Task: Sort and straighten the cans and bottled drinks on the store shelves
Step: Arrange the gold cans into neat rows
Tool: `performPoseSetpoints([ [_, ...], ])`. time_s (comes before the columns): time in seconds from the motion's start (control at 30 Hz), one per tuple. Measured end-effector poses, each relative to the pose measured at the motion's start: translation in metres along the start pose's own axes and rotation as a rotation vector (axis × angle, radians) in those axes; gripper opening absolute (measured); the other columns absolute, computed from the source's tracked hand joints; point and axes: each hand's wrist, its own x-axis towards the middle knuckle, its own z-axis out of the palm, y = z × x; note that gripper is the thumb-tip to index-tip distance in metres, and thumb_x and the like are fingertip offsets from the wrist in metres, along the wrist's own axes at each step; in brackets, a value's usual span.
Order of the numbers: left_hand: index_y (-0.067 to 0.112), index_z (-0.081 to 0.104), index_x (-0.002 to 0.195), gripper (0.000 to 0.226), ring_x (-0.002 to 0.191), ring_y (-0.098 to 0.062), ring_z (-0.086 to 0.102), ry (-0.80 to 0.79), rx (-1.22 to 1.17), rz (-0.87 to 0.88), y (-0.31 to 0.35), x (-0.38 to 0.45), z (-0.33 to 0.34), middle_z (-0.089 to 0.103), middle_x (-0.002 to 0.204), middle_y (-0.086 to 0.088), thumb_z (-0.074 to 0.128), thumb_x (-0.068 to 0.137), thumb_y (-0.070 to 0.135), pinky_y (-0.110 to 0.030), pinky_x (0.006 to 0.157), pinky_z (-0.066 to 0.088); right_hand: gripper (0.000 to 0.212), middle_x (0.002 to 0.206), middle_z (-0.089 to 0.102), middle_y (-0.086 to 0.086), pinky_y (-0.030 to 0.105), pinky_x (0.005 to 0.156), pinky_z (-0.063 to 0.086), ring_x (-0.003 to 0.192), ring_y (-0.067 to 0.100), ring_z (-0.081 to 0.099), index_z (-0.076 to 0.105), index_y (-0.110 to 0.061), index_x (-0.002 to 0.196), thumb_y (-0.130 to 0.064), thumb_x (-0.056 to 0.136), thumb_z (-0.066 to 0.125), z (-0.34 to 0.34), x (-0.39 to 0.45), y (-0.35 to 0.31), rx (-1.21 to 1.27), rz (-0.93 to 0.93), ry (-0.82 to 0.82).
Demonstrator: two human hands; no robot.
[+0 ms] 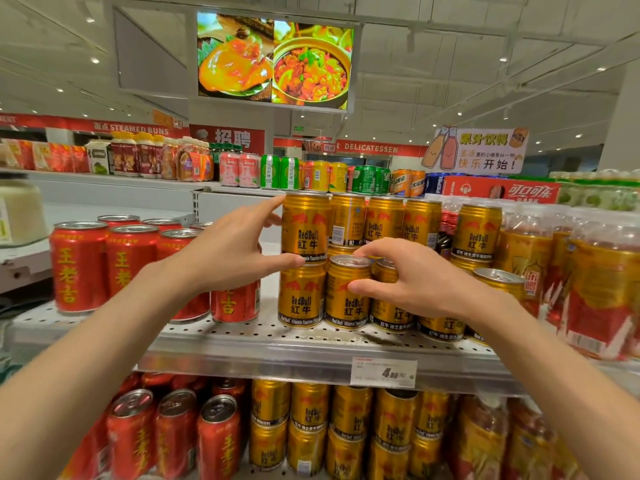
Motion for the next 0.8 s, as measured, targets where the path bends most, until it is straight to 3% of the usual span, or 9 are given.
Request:
performPoseSetpoints([
  [0.17,0.024,0.035,0.153,0.075,0.129,-0.014,0.049,0.282,-0.009,0.116,-0.01,-0.031,0.019,0.054,0.14,0.002,0.065,0.09,0.052,-0.03,0.107,0.038,0.055,0.137,0.055,-0.02,0.021,0.104,0.041,0.124,-0.005,0.048,0.055,-0.032,0.138,-0.055,0.089,0.06,0.009,-0.036,-0.006,0.232,0.037,0.251],
  [0.27,0.018,0.05,0.142,0.058,0.121,-0.016,0.053,0.414,-0.078,0.156,-0.001,-0.057,0.031,0.06,0.129,0.0,0.065,0.091,0.041,-0.027,0.103,0.04,0.045,0.126,0.062,-0.023,0.016,0.1,0.046,0.119,-0.007,0.055,0.062,-0.031,0.129,-0.049,0.088,0.062,0.022,-0.064,-0.012,0.385,0.054,0.421],
  [0.37,0.013,0.06,0.128,0.042,0.111,-0.012,0.058,0.471,-0.206,0.156,0.009,-0.084,0.048,0.064,0.118,0.003,0.067,0.09,0.03,-0.023,0.096,0.045,0.036,0.11,0.07,-0.018,0.014,0.088,0.052,0.107,0.001,0.065,0.066,-0.029,0.122,-0.039,0.088,0.066,0.04,-0.091,-0.017,0.554,0.137,0.487],
  [0.47,0.023,0.062,0.123,0.032,0.1,-0.008,0.065,0.419,-0.458,0.048,0.022,-0.113,0.071,0.068,0.106,0.013,0.069,0.091,0.027,-0.014,0.085,0.048,0.028,0.099,0.075,-0.008,0.025,0.078,0.057,0.093,0.011,0.072,0.068,-0.034,0.116,-0.037,0.088,0.067,0.065,-0.121,-0.019,0.718,0.238,0.426],
  [0.57,0.032,0.063,0.12,0.032,0.095,-0.008,0.069,0.263,-0.715,-0.119,0.035,-0.141,0.105,0.073,0.099,0.014,0.072,0.09,0.022,-0.011,0.08,0.049,0.024,0.089,0.076,0.0,0.023,0.073,0.056,0.082,0.013,0.072,0.069,-0.03,0.11,-0.034,0.087,0.067,0.101,-0.155,-0.01,0.823,0.42,0.315],
  [0.7,0.033,0.065,0.115,0.028,0.095,-0.012,0.069,0.14,-0.886,-0.291,0.051,-0.167,0.151,0.074,0.098,0.008,0.07,0.09,0.022,-0.023,0.085,0.054,0.017,0.084,0.077,0.0,0.031,0.075,0.056,0.078,0.022,0.069,0.069,-0.026,0.108,-0.028,0.092,0.065,0.136,-0.199,0.013,0.845,0.592,0.218],
  [0.8,0.035,0.066,0.113,0.028,0.092,-0.013,0.069,0.094,-0.909,-0.353,0.071,-0.173,0.175,0.073,0.096,0.007,0.068,0.085,0.034,-0.029,0.085,0.055,0.013,0.081,0.077,0.0,0.021,0.069,0.054,0.075,0.016,0.069,0.07,-0.023,0.106,-0.022,0.094,0.065,0.138,-0.221,0.033,0.89,0.669,0.221],
])
